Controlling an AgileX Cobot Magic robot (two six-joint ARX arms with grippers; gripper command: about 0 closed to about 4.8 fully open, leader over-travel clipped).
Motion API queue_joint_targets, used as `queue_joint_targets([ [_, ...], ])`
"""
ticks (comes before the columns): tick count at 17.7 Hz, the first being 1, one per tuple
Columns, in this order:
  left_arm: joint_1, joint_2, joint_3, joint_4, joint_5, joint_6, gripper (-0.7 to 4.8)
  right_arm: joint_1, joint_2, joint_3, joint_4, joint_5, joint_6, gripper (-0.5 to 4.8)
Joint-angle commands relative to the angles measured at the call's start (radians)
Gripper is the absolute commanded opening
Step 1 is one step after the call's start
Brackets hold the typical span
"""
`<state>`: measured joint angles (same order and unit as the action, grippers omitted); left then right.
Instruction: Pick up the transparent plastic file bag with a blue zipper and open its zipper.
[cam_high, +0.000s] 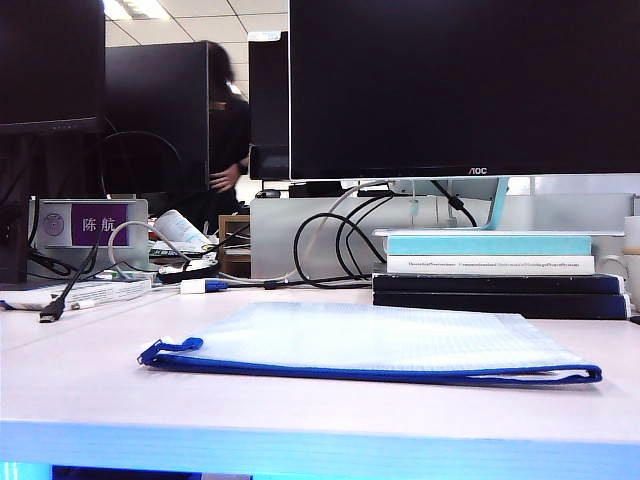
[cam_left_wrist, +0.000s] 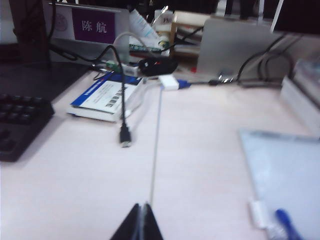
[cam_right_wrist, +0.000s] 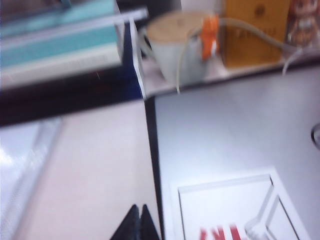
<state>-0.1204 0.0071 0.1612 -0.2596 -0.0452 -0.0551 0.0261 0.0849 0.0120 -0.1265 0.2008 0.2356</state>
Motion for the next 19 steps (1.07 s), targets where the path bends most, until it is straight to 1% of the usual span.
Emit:
queue_joint_targets([
  [1,0.000,-0.005,-0.004,-0.016,-0.056,0.016,0.05,0.000,-0.002,-0.003,0.071,0.000,0.005,-0.05],
  [2,0.000,-0.005,-0.016,-0.015,-0.085,0.013,-0.06,0.000,-0.003,-0.003,0.076,0.000,0.005,-0.05],
  [4,0.000,-0.005,-0.055,-0.002,-0.115,-0.013,-0.06,0.000,-0.003,-0.003,0.064,0.002,0.005,-0.05],
  [7,0.000,-0.005,-0.130,0.034,-0.108,-0.075,-0.06,0.000,-0.002,-0.003,0.033,-0.001,0.005,-0.05],
  [8,0.000,-0.004,-0.139,0.043,-0.101,-0.084,-0.06,0.000,-0.003,-0.003,0.028,-0.005,0.005,-0.05],
  [11,-0.001,-0.006,-0.140,0.093,-0.093,-0.069,-0.06,0.000,-0.003,-0.002,0.026,-0.016,0.004,-0.05],
  [13,-0.001,-0.006,-0.140,0.072,-0.120,-0.069,-0.06,0.000,-0.003,-0.002,0.026,-0.016,0.004,-0.05],
  [14,-0.001,-0.005,-0.140,0.051,-0.142,-0.054,-0.06,0.000,-0.003,-0.002,0.026,-0.016,0.004,-0.05],
  [15,0.000,-0.005,-0.140,0.051,-0.141,-0.051,-0.05,0.000,-0.003,-0.002,0.026,-0.016,0.004,-0.05],
  [17,-0.001,-0.005,-0.140,0.051,-0.106,-0.050,-0.05,0.000,-0.004,-0.002,0.026,-0.016,0.004,-0.05],
  [19,-0.001,-0.005,-0.140,0.051,-0.108,-0.050,-0.05,0.000,-0.004,-0.002,0.026,-0.016,0.004,-0.05],
])
